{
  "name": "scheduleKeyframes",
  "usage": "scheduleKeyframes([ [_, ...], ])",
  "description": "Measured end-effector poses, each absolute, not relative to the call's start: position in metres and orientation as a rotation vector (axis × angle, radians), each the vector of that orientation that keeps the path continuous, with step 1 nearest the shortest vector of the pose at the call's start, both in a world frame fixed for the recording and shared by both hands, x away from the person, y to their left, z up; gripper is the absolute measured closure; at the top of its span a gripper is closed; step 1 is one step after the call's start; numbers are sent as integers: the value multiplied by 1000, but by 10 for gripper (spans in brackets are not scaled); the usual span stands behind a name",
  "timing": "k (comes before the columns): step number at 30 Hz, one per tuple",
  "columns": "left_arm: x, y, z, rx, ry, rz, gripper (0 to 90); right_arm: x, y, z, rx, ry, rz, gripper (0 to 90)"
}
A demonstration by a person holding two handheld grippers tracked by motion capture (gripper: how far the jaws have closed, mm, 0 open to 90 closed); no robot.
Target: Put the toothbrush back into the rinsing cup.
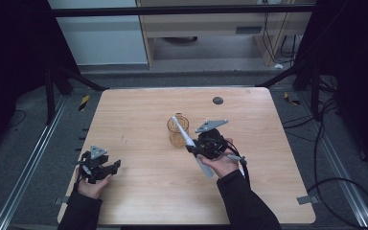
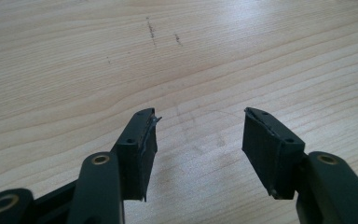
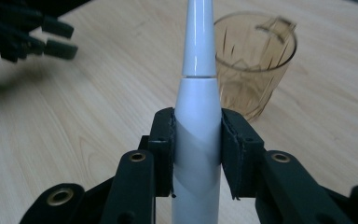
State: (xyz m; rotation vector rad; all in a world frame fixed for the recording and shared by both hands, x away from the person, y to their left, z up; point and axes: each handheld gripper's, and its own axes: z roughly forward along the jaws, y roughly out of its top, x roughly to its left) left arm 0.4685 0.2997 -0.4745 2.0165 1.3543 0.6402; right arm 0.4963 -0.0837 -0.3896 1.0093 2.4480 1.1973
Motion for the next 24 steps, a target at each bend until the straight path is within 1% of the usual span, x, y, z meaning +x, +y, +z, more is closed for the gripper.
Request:
scheduleKeyframes([
  [15,468,300,-474,2006,1351,645,439,502,-87,-367,1046,2108,1494,673],
  [24,468,300,-474,1994,1351,651,441,512,-87,-363,1063,1925,1587,673],
])
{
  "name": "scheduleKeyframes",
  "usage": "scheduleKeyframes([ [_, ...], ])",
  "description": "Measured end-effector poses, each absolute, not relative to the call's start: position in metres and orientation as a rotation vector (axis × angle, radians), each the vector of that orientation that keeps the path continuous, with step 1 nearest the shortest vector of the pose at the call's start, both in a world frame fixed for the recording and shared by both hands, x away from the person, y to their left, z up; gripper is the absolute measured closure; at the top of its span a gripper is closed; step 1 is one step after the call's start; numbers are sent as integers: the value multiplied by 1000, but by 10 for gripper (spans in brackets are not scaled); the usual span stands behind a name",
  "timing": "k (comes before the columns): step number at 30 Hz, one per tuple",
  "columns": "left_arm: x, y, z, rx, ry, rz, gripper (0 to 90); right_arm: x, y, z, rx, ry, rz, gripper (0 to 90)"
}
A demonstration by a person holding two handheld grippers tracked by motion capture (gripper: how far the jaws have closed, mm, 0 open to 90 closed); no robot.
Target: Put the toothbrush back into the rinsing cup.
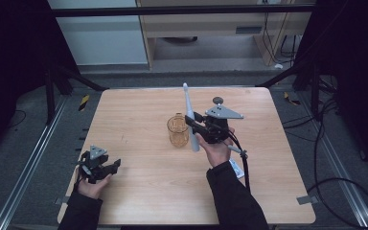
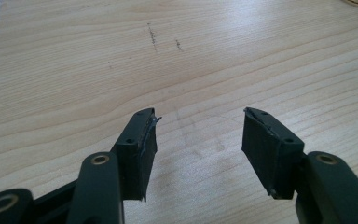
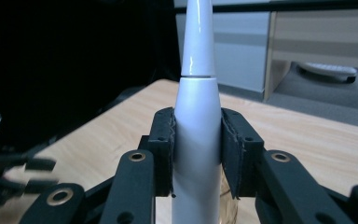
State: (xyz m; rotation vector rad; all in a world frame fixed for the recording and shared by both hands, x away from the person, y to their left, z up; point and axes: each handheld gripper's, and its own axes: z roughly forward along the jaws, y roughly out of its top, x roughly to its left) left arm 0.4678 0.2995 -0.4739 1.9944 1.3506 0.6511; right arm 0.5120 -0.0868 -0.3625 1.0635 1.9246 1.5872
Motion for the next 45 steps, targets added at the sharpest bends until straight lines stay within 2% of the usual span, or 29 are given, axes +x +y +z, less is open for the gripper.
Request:
scheduleKeyframes([
  [18,467,301,-473,1973,1351,665,449,534,-84,-360,1107,1738,1658,673],
  [45,467,302,-472,1961,1353,660,454,555,-57,-355,1066,1600,1677,672],
])
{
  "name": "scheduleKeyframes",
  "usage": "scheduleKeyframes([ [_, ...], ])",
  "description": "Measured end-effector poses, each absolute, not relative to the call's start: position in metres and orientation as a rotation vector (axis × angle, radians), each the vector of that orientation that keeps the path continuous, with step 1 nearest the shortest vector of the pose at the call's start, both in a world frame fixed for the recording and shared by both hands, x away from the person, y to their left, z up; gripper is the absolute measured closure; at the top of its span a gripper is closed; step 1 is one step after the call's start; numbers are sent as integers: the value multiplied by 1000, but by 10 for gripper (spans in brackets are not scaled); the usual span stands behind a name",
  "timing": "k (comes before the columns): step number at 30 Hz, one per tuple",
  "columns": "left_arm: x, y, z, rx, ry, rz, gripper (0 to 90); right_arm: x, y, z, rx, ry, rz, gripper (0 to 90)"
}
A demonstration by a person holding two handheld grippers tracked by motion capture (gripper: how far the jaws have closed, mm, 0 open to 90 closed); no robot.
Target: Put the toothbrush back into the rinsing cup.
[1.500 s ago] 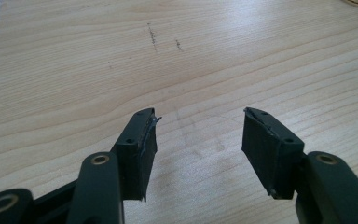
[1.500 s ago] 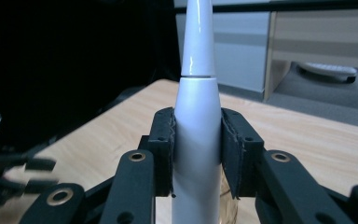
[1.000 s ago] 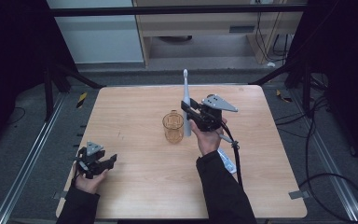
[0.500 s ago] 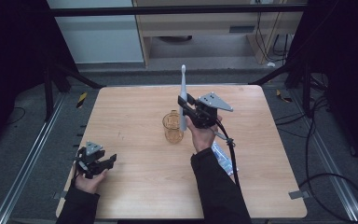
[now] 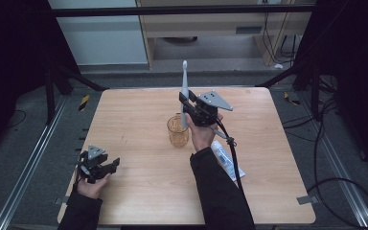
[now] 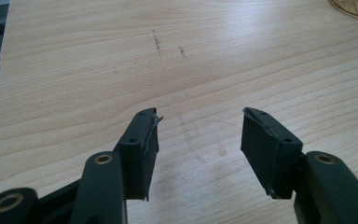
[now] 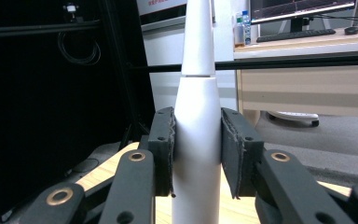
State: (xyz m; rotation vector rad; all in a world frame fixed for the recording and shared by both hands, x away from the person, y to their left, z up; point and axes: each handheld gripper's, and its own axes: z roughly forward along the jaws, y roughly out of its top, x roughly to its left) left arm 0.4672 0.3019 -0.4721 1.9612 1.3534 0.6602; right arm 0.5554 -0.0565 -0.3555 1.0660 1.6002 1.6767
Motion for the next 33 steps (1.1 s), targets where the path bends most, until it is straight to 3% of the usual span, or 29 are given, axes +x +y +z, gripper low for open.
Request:
scheduleKeyframes([
  [33,467,303,-472,1960,1353,659,458,580,-11,-383,1068,1650,1600,672],
])
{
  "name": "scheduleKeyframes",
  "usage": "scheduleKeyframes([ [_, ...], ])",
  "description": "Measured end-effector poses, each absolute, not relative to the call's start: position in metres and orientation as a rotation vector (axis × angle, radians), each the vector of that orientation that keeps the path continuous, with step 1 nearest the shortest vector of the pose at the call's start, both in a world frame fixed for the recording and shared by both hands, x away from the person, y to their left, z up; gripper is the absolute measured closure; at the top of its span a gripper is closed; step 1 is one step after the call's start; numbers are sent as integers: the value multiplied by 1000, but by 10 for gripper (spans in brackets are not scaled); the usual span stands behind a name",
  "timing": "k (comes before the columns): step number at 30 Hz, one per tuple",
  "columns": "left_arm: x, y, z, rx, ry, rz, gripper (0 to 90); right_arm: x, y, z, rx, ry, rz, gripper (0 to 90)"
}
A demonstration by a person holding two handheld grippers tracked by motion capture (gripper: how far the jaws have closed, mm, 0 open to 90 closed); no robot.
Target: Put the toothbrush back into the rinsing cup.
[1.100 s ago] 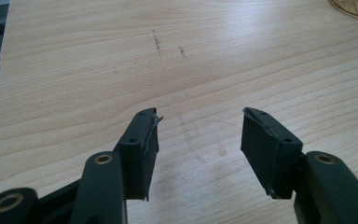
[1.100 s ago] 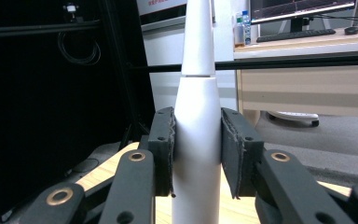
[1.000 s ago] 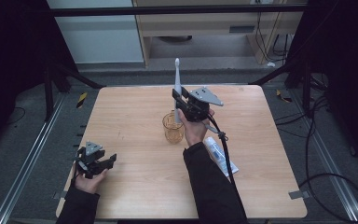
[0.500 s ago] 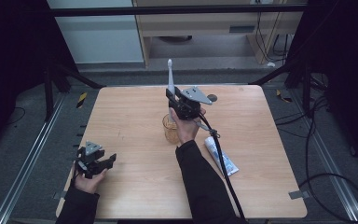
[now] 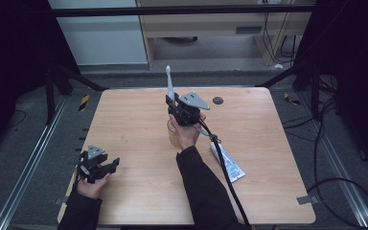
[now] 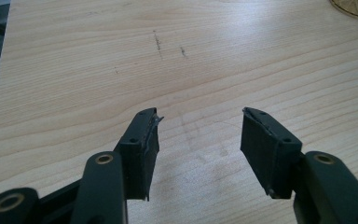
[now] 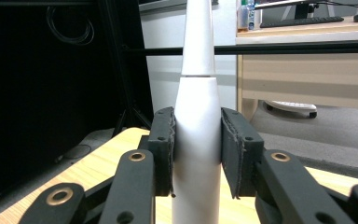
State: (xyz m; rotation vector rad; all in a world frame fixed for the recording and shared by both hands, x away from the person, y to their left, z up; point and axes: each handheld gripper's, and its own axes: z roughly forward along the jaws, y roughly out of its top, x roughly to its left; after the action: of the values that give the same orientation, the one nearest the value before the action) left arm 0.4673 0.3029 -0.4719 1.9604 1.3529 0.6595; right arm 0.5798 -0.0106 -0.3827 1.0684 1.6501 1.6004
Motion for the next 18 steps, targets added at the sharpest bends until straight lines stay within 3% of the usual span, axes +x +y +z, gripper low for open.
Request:
scheduleKeyframes([
  [18,467,303,-472,1961,1354,660,459,578,-4,-405,1083,1677,1560,672],
])
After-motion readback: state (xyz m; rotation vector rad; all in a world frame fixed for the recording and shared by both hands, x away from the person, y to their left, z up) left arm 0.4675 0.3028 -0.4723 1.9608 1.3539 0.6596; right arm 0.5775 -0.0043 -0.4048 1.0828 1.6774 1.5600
